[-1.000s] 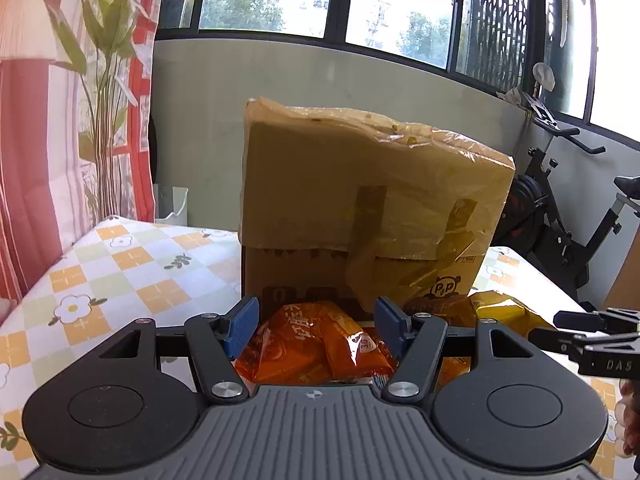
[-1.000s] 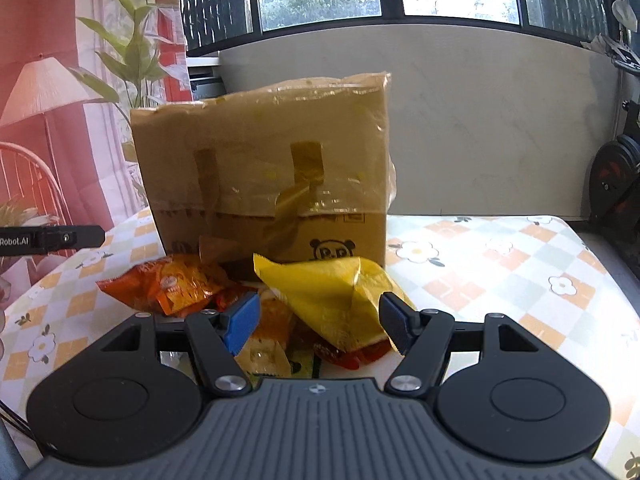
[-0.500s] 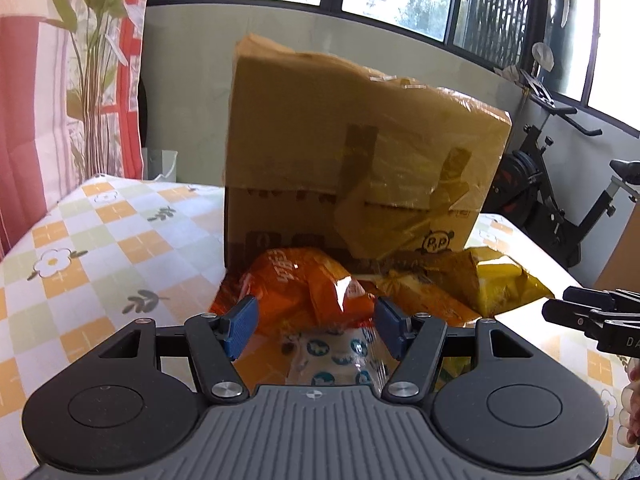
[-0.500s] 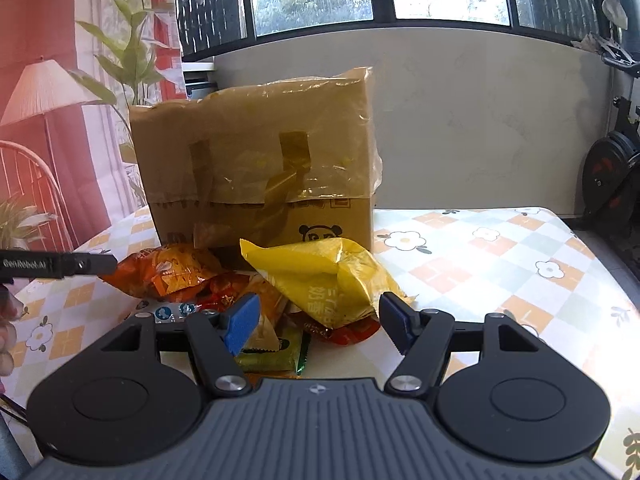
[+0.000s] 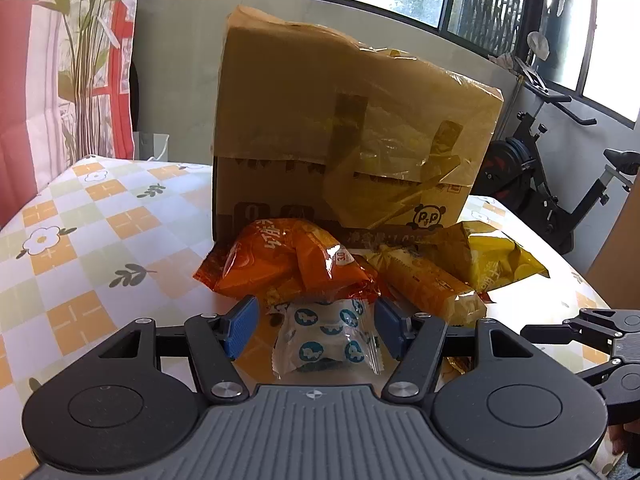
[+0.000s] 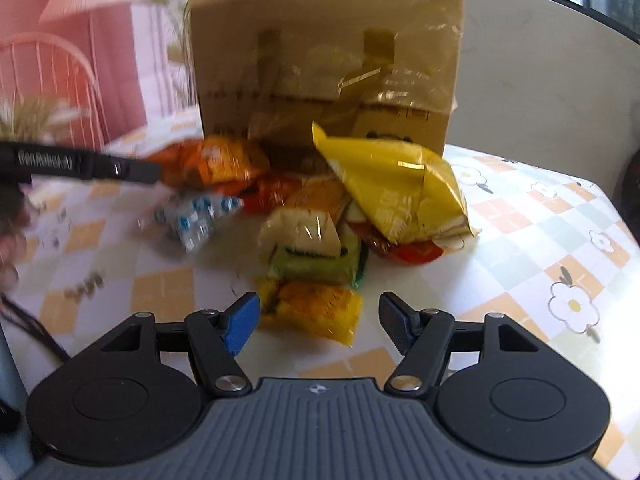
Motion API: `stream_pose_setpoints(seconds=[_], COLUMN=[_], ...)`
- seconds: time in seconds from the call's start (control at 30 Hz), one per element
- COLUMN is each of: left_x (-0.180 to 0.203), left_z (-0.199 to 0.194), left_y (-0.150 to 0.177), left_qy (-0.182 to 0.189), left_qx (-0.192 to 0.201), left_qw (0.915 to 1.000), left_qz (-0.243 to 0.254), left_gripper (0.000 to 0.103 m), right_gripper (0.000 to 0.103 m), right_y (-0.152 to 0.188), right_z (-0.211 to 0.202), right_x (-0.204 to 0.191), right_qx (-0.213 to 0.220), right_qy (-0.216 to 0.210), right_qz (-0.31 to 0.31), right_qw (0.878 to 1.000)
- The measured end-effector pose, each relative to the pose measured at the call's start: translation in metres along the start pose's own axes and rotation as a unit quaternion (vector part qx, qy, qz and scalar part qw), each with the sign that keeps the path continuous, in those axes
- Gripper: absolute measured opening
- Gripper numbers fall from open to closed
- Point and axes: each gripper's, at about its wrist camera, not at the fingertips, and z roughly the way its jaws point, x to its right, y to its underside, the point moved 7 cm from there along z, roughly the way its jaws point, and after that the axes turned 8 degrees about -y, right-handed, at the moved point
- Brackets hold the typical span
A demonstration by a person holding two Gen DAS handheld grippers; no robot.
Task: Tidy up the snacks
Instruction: 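Grasp the small yellow packet with the right tool while the left reaches into the pile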
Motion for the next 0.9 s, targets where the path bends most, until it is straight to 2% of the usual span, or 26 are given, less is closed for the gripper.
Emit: stream_pose_setpoints(seconds=[0.13, 0.33, 0.53, 0.77, 0.9], left_x=[0.001, 0.0, 0.001, 0.001, 0.003], left_z=[0.0, 0.0, 0.003, 0.004, 0.004], left_y=[0.002, 0.003, 0.006, 0.008, 0.011], left_qy=[0.001, -0.002, -0.001, 0.003, 0.005], left_qx=[-0.002, -0.004, -0.01, -0.013, -0.015], left_qw=[1.0, 1.0, 0.9999, 0.9998, 0.9998], left_qz=[-0.001, -0.004, -0.006, -0.013, -0.012], left_gripper=[0.066, 0.066, 0.066, 0.066, 0.066], right_gripper=[0.069, 0.07, 0.07, 0.07, 0.07], right_y=[0.001, -0.006, -0.01, -0.001, -0.007], right_z=[0.009, 0.027, 0.035, 0.02, 0.015], right_x=[0.003, -0.002, -0.01, -0.022, -0.023], right_qx=[-0.022, -0.038, -0.046, -0.065, -0.047], right_qy=[-0.001, -0.04, -0.066, -0.083, -0.081], right_qz=[-0.034, -0.05, -0.028, -0.015, -0.025], right_qw=[0.999, 0.997, 0.996, 0.994, 0.995])
